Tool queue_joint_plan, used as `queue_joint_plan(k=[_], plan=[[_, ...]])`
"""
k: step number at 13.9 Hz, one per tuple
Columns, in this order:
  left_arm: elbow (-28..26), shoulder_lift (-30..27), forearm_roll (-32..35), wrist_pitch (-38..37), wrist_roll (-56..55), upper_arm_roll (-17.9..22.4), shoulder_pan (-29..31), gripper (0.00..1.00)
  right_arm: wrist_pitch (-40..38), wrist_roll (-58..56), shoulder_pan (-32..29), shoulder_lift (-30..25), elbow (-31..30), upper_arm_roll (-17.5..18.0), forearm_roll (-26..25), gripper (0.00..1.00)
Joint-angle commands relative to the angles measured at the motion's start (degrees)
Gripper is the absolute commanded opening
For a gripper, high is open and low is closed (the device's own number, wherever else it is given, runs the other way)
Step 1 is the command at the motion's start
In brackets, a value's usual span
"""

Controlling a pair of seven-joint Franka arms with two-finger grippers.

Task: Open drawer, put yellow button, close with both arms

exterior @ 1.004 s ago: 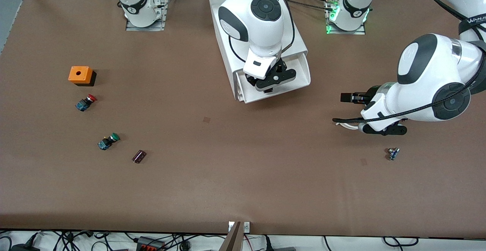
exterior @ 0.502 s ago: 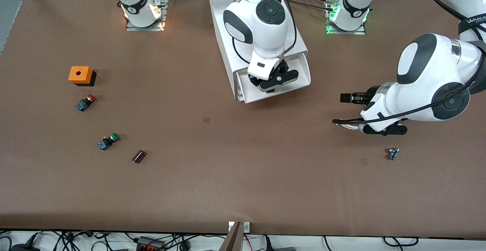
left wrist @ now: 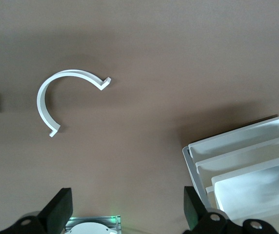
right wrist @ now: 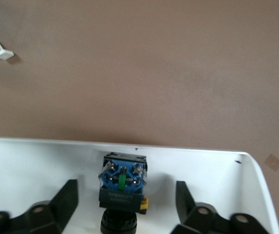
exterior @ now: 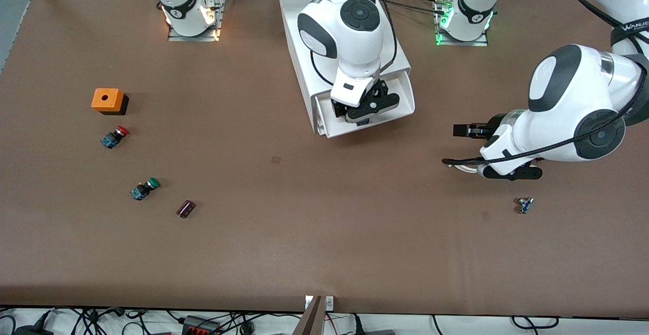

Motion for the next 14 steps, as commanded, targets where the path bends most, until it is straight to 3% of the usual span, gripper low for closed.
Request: queue_joint_plan(k=[1, 5, 10, 12, 14], plan=[[1.23, 0.49, 1.40, -0.04, -0.90, -0.05, -0.72, 1.00, -1.15, 1.44, -1.04, -1.97, 2.32, -0.64, 0.31, 1.00], [1.05, 0.32, 1.92, 7.15, -7.48, -1.01, -0.90, 1.00, -5.80, 1.00, -7.97, -5.92, 2.50, -0.90, 0.48, 1.00], [-4.03, 0.50, 1.84, 19.61, -19.59, -1.28, -8.18, 1.00, -14.15, -0.31, -19.03, -7.87, 2.06, -0.90, 0.39, 1.00], [-4.83, 1.46, 1.84, 26.65, -22.16, -1.37, -11.60, 1.00, -16.79, -7.31, -24.22, -7.87, 1.98, -0.82, 0.57, 1.00], [-5.53, 2.16, 2.01, 27.82, -25.06, -1.28, -12.93, 1.00, -16.98, -12.26, -28.27, -8.56, 1.98, -0.73, 0.57, 1.00]])
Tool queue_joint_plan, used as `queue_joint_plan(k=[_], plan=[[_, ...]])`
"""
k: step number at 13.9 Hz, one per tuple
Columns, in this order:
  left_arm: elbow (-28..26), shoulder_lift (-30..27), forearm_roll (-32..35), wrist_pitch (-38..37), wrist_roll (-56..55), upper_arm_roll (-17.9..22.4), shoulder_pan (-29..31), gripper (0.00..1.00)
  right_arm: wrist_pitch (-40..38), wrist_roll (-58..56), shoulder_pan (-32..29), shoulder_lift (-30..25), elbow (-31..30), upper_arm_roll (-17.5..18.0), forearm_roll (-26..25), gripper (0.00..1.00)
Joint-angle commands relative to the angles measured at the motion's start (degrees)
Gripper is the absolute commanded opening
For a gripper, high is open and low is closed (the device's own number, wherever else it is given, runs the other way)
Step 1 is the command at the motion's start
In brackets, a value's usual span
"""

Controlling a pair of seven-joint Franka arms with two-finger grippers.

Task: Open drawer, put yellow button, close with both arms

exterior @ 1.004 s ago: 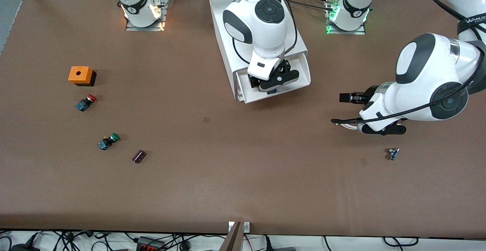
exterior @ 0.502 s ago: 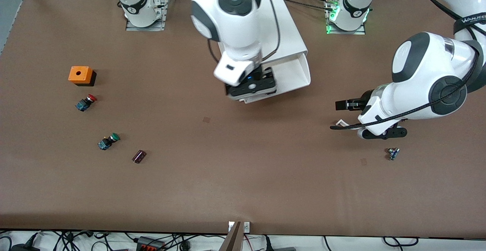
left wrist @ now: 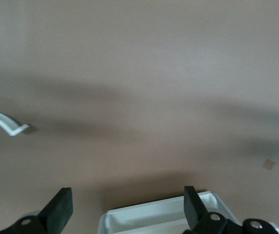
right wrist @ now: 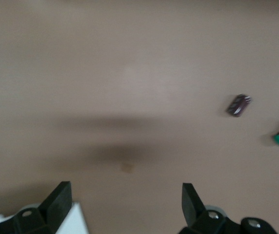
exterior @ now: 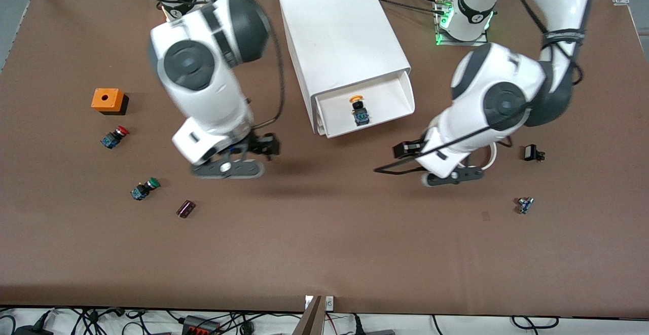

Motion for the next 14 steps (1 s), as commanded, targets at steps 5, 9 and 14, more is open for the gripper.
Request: queue_joint_plan(k=[5, 9, 14], plan=[[-7.24, -0.76, 3.63, 3.28, -10.01, -0.38, -5.64, 1.00, -5.91, -4.92, -9.29, -1.57, -0.95, 0.95, 0.19, 1.00], [-9.45, -1.20, 3.72, 5.05, -11.96, -0.38, -7.41, 1.00, -10.85, -8.15, -10.60, -1.83, -1.66, 0.95, 0.54, 1.00], [-14.89, -5.15, 3.55, 4.70, -12.14, -2.66, -7.94, 1.00, -11.03, -10.54, -14.03, -3.15, -1.66, 0.86, 0.37, 1.00]])
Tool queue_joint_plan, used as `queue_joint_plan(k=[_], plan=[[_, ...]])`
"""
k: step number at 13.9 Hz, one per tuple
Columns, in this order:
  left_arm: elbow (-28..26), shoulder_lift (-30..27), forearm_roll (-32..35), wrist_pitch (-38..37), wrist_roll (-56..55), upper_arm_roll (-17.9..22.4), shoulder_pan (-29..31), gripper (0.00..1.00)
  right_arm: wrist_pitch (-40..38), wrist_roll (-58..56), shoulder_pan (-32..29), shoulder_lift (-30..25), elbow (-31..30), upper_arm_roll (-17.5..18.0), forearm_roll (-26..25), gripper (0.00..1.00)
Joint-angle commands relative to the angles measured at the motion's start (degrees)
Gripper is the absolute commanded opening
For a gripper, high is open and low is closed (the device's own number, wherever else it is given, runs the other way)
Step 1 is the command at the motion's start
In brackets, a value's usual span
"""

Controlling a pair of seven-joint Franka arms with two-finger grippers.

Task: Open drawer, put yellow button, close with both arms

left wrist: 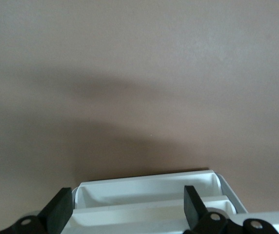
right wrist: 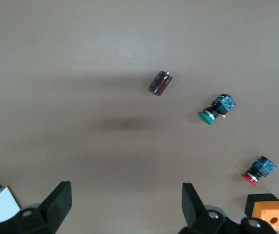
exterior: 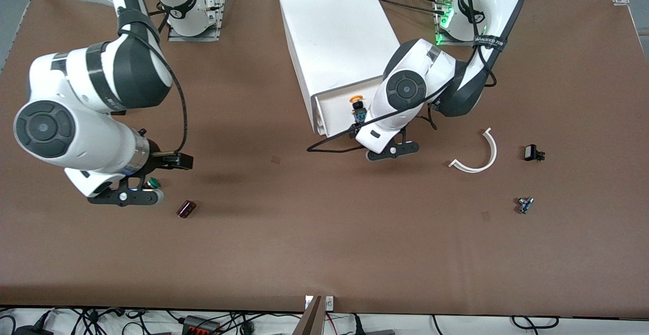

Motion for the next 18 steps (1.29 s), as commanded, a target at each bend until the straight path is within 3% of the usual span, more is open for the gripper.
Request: queue_joint_plan(k=[1, 5, 9, 18], plan=[[-6.13, -5.51, 1.52, 0.83, -1.28, -1.67, -0.04, 1.00, -0.76, -2.20, -3.75, -3.31, -1.71, 0.66, 0.54, 1.00], [-10.88, -8.25, 1.17, 0.92, -2.51, -3.61, -0.21, 1.00, 0.12, -5.81, -8.23, -8.93, -8.38, 1.01, 0.80, 1.00], [-12.12, -8.34, 1.08, 1.09, -4.71, -5.80, 0.14, 1.00, 3.98, -5.01, -8.95, -13.77, -13.74, 1.27, 0.54, 1.00], [-12.21, -8.34, 0.82, 0.92, -8.40, -8.18, 0.40, 1.00, 4.69, -14.33, -17.38, -22.55, -16.81, 1.27, 1.07, 1.00]])
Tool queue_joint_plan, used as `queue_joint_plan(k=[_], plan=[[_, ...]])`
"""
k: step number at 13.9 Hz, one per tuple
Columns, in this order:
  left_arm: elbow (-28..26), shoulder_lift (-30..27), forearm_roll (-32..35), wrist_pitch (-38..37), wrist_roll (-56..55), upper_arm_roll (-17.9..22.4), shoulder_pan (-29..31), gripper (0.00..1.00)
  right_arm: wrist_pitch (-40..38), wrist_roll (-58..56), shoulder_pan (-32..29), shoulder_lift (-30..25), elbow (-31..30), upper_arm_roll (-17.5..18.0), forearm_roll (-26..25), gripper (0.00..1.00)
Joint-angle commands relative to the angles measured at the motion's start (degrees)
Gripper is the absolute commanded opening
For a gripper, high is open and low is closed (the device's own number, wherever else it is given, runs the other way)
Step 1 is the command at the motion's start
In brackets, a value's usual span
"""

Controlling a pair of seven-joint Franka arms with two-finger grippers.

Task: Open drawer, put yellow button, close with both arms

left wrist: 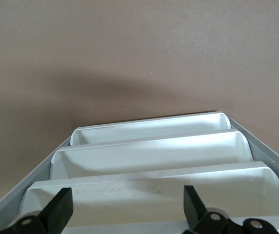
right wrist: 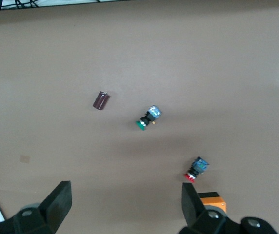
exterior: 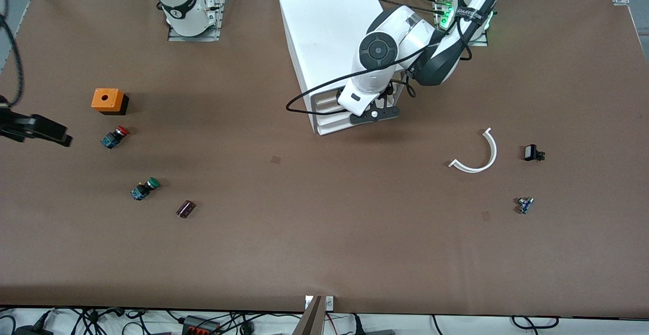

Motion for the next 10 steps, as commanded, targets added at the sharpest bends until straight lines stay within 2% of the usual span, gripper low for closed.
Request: queue_joint_plan(k=[1, 6, 10], plan=[[-2.16, -2.17, 0.81, 0.49, -1.58, -1.40, 0.58, 1.00, 1.18, -2.04, -2.39, -5.16, -6.56, 1.18, 0.67, 1.00], [1.08, -2.08, 1.60, 0.23, -0.01, -1.31, 6.01, 1.00, 0.84, -2.75, -2.48, -7.20, -8.95, 1.09, -1.61, 1.00], [5.39, -2.26, 1.95, -1.52, 8.33, -0.43, 12.68, 1.00, 5.30, -2.66, -2.39, -14.21, -20.26, 1.09, -1.61, 1.00]])
